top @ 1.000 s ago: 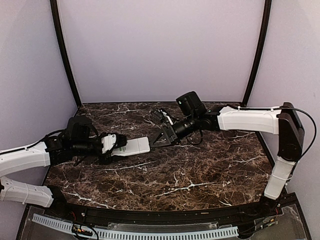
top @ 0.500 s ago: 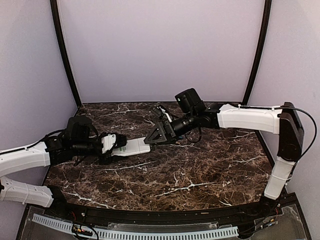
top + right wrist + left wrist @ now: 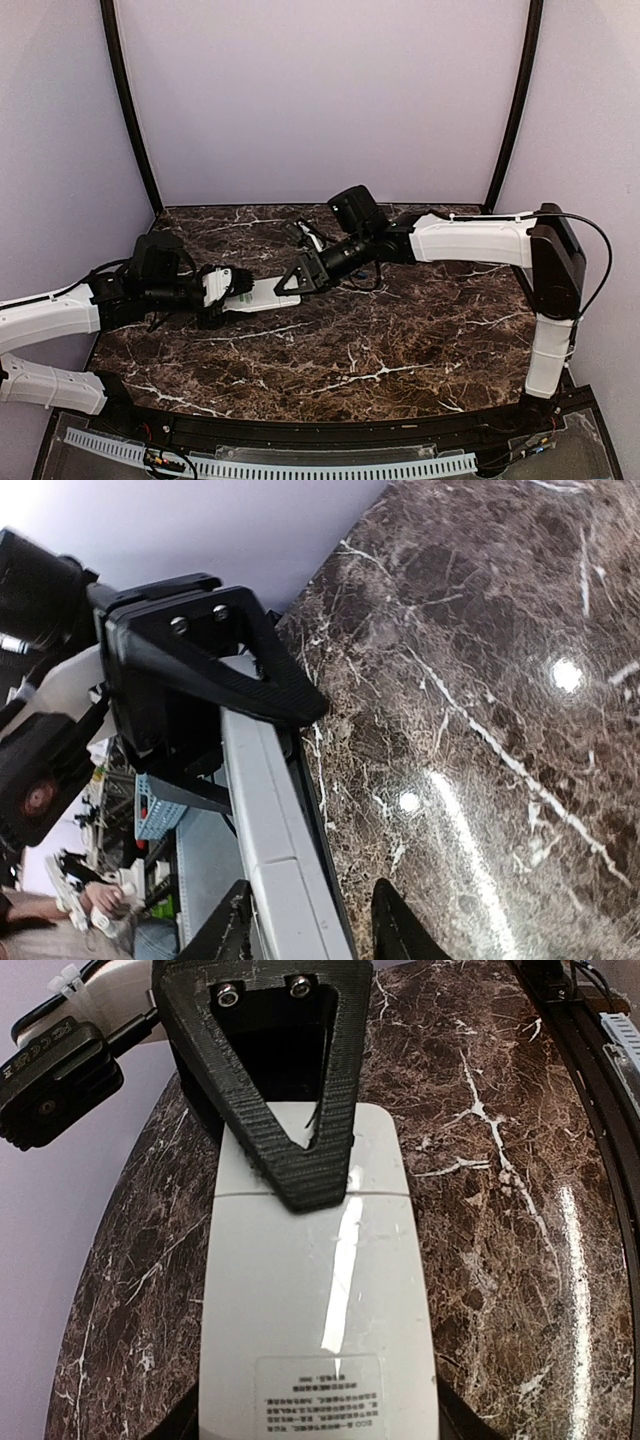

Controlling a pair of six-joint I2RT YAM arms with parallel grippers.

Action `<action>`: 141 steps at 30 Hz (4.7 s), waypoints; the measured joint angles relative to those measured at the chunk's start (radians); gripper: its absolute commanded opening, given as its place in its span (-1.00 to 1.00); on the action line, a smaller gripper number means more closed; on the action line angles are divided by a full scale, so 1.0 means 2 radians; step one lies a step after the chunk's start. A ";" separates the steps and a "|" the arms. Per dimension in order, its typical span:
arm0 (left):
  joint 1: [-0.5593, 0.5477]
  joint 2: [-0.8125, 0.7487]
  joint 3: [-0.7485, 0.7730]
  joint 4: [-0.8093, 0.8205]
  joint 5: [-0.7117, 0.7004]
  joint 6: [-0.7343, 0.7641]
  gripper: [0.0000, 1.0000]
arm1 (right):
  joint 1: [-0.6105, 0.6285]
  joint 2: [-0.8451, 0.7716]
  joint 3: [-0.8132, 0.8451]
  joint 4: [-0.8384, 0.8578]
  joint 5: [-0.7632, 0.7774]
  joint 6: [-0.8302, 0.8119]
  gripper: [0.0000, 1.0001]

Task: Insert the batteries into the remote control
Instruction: Remove the battery cover from the remote control.

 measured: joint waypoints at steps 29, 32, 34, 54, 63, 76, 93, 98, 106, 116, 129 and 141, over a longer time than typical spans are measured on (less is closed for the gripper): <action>-0.003 -0.002 -0.002 0.018 0.003 0.005 -1.00 | -0.046 -0.069 -0.054 -0.049 -0.046 -0.046 -0.20; -0.003 -0.002 -0.002 0.018 0.004 0.005 -1.00 | -0.051 -0.078 -0.056 -0.053 -0.047 -0.046 -0.23; -0.003 -0.002 -0.002 0.018 0.004 0.005 -1.00 | -0.051 -0.082 -0.056 -0.051 -0.048 -0.044 -0.24; -0.003 -0.002 -0.002 0.018 0.004 0.004 -1.00 | -0.037 -0.068 -0.080 0.043 -0.072 0.028 -0.41; -0.003 -0.002 -0.002 0.018 0.004 0.004 -1.00 | -0.036 -0.067 -0.079 0.043 -0.075 0.032 -0.67; -0.003 0.013 -0.002 0.009 0.001 0.005 -1.00 | -0.036 -0.067 -0.078 0.030 -0.075 0.027 -0.76; -0.003 0.021 -0.002 0.000 0.000 0.005 -1.00 | -0.032 -0.067 -0.074 0.003 -0.040 0.021 -0.27; -0.003 0.021 -0.002 0.000 0.000 0.005 -1.00 | -0.033 -0.067 -0.074 -0.006 -0.025 0.021 -0.32; -0.003 0.021 -0.002 0.000 0.000 0.005 -1.00 | -0.025 -0.067 -0.074 -0.002 -0.027 0.024 -0.35; -0.003 0.021 -0.002 0.000 0.000 0.005 -1.00 | -0.023 -0.065 -0.074 0.007 -0.039 0.025 -0.44; -0.003 0.021 -0.002 -0.002 0.000 0.005 -1.00 | -0.022 -0.064 -0.074 0.017 -0.052 0.037 -0.50; -0.003 0.021 -0.002 -0.003 -0.001 0.005 -1.00 | -0.009 -0.042 -0.062 0.038 -0.064 0.047 -0.55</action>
